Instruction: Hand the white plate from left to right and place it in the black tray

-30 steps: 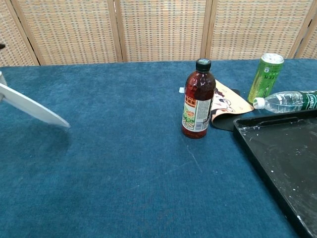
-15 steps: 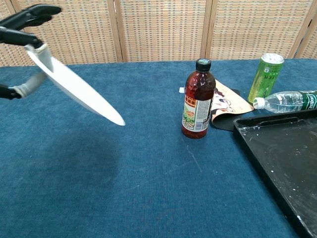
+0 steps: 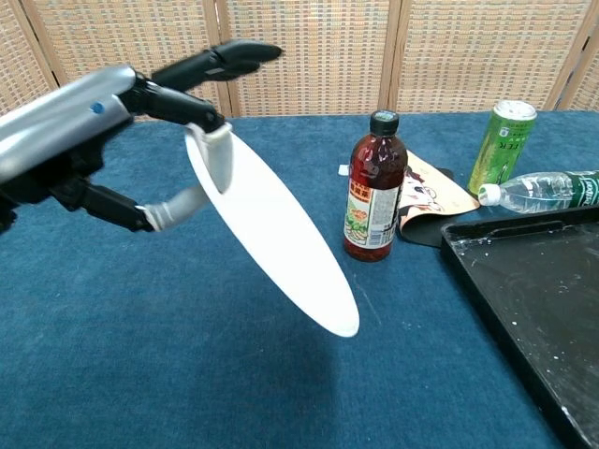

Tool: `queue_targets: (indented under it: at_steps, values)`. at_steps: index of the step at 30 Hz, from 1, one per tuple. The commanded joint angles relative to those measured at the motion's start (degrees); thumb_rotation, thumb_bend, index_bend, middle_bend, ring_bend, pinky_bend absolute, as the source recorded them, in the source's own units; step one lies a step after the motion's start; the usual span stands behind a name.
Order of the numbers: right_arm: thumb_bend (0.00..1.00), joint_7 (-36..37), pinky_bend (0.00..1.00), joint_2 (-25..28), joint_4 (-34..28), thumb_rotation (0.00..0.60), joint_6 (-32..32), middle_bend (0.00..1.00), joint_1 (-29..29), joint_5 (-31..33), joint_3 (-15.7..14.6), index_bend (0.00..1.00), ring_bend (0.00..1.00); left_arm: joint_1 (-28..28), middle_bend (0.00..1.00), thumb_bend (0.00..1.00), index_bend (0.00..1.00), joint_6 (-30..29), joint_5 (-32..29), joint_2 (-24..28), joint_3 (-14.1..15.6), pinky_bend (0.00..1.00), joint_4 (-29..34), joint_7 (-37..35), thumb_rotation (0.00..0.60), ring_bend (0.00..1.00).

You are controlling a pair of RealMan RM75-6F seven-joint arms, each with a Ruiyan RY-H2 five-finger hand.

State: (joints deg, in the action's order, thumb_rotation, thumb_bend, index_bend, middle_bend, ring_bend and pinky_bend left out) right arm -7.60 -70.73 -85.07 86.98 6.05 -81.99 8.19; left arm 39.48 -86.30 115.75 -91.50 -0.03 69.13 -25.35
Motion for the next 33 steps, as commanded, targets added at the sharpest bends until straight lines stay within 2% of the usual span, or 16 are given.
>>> queue_targets:
  at_steps: [1,4,5,7,8,9,10,11,12,14,21,28,33]
  values:
    - [0.00,-0.21,0.00,-0.13,0.17,0.600,-0.19,0.00,0.06,0.32,0.10,0.00,0.00,1.83,0.00,0.48,0.76,1.92,0.23,-1.06,0.52,0.00,-0.27,-0.52,0.600,0.00]
    - [0.00,-0.41,0.00,-0.23,0.25,0.600,-0.41,0.00,0.15,0.79,0.29,0.00,0.00,3.82,0.00,0.45,0.76,4.03,0.26,-2.20,0.44,0.00,-1.41,0.10,0.600,0.00]
    - [0.00,-0.49,0.00,-0.26,0.25,0.600,-0.47,0.00,0.17,0.92,0.34,0.00,0.00,4.34,0.00,0.40,0.76,4.54,0.14,-2.69,0.37,0.00,-2.03,0.31,0.600,0.00]
    - [0.00,-0.68,0.00,-0.32,0.29,0.600,-0.65,0.00,0.22,1.22,0.42,0.00,0.00,5.41,0.00,0.27,0.76,5.44,-0.11,-3.91,0.24,0.00,-3.70,0.43,0.600,0.00]
    - [0.00,-0.82,0.00,-0.36,0.31,0.600,-0.72,0.00,0.24,1.37,0.46,0.00,0.00,5.91,0.00,0.15,0.72,5.87,-0.17,-4.58,0.24,0.00,-4.88,0.65,0.600,0.00]
    - [0.00,-0.91,0.00,-0.38,0.34,0.600,-0.77,0.00,0.25,1.45,0.47,0.00,0.00,6.20,0.00,0.06,0.60,6.23,-0.23,-4.97,0.33,0.00,-5.70,0.76,0.600,0.00]
    - [0.00,-1.02,0.00,-0.39,0.38,0.600,-0.83,0.00,0.25,1.63,0.52,0.00,0.00,6.62,0.00,0.03,0.49,7.37,-0.47,-5.40,0.68,0.00,-7.18,1.03,0.600,0.00]
    - [0.00,-1.03,0.00,-0.38,0.38,0.600,-0.83,0.00,0.23,1.83,0.61,0.00,0.00,7.04,0.00,0.00,0.28,9.12,-0.91,-5.39,1.19,0.00,-8.28,1.32,0.600,0.00]
    - [0.00,-1.04,0.00,-0.36,0.37,0.600,-0.80,0.00,0.22,1.91,0.66,0.00,0.00,7.37,0.00,0.00,0.11,10.17,-1.21,-5.07,1.59,0.00,-8.57,1.37,0.600,0.00]
    - [0.00,-1.00,0.00,-0.33,0.34,0.600,-0.73,0.00,0.18,1.96,0.70,0.00,0.00,7.74,0.00,0.00,0.00,11.24,-1.56,-4.33,2.22,0.00,-8.47,1.46,0.598,0.00]
    - [0.00,-1.30,0.00,-0.26,-0.07,0.600,-0.43,0.00,0.10,1.45,0.40,0.00,0.00,8.00,0.00,0.00,0.00,11.83,-1.44,1.04,5.41,0.00,-7.67,2.78,0.536,0.00]
    - [0.00,-2.26,0.00,-0.22,-0.53,0.600,-0.27,0.00,0.10,0.18,-0.44,0.00,0.00,5.52,0.00,0.00,0.00,10.63,-4.11,6.81,7.12,0.00,-6.91,3.62,0.534,0.00]
    - [0.00,-3.58,0.00,-0.30,-0.93,0.600,-0.58,0.00,0.30,-0.83,-1.21,0.00,0.00,3.05,0.00,0.00,0.00,8.26,-5.43,10.92,8.79,0.00,-8.12,1.17,0.533,0.00]
